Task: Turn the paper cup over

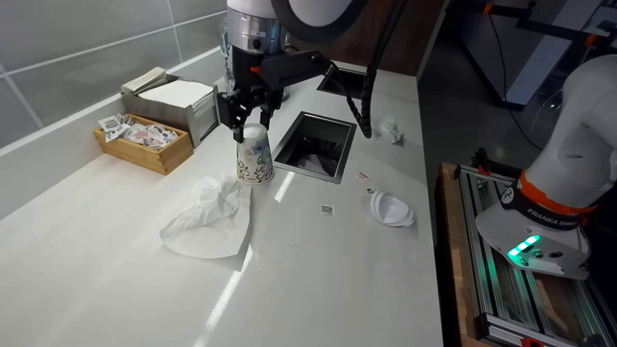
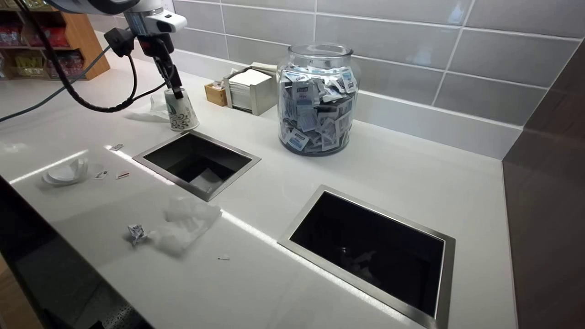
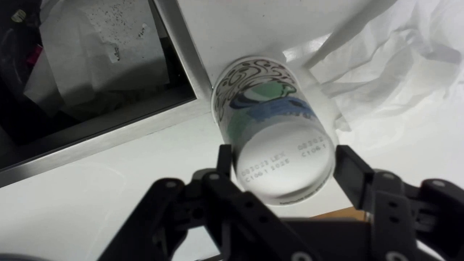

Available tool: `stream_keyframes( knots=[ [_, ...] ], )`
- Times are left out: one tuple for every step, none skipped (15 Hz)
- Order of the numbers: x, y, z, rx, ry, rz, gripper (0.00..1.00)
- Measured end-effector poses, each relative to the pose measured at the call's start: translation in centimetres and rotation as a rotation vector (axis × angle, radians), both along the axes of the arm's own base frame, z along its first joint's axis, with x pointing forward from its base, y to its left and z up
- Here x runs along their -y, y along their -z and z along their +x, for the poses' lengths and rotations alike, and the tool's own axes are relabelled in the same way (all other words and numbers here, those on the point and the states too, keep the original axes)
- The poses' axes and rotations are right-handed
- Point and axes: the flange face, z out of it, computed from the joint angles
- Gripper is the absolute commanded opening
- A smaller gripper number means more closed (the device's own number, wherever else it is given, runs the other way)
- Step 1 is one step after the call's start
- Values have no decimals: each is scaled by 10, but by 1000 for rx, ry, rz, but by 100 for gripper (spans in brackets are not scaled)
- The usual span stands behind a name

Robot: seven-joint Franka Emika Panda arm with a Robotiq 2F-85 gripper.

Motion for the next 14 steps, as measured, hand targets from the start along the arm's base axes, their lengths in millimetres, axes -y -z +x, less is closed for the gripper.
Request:
stream_keyframes(
  knots=[
    [0, 0, 1, 0, 0, 0, 41],
    [0, 0, 2, 1, -1, 0, 41],
    [-1, 0, 2, 0, -3, 0, 41],
    [-2, 0, 1, 1, -8, -3, 41],
    [-5, -1, 1, 3, -17, -8, 41],
    [-10, -2, 0, 7, -31, -14, 41],
    [-16, -3, -2, 17, -50, -26, 41],
    [-24, -6, -4, 35, -72, -41, 41],
    [-33, -8, -6, 56, -96, -60, 41],
    [-43, -11, -10, 86, -120, -85, 41],
    [-52, -14, -14, 118, -140, -107, 41],
    [-59, -15, -18, 149, -157, -132, 41],
    [-66, -16, -22, 181, -168, -157, 41],
    [-71, -16, -27, 210, -178, -183, 41]
  ],
)
